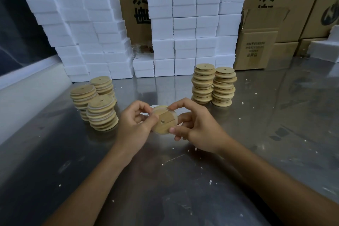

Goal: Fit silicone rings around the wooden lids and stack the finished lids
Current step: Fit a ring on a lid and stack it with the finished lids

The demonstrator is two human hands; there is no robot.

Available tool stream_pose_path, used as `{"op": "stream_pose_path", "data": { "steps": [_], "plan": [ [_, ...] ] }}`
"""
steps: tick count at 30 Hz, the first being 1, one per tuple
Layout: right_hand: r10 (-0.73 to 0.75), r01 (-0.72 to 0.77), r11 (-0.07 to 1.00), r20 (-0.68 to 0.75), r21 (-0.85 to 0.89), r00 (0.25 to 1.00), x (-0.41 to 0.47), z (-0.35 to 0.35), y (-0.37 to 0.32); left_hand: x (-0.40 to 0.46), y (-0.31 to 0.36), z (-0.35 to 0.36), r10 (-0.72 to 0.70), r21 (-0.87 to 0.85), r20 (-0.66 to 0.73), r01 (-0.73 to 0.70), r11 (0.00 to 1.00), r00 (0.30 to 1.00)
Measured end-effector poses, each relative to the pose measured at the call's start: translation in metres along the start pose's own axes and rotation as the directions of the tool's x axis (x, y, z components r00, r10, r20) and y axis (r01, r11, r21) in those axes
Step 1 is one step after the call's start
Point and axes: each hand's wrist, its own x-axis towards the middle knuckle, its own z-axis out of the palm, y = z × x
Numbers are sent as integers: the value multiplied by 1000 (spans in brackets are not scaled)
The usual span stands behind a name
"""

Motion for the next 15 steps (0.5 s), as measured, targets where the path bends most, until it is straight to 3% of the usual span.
{"op": "stream_pose_path", "data": {
  "steps": [3,6,11,15],
  "plan": [
    [-29,31,993,24,-115,999,1,-4,1,0,-2,-1,75,106,55,-80,991,996],
    [-51,52,977,10,-209,999,1,-8,3,0,-6,2,42,159,131,-63,985,990],
    [-10,-6,993,-125,-122,992,4,-6,6,2,-8,4,-129,22,35,128,992,991],
    [46,-40,998,-163,39,986,4,1,4,1,-4,5,-278,-210,-23,267,941,960]
  ]
}}
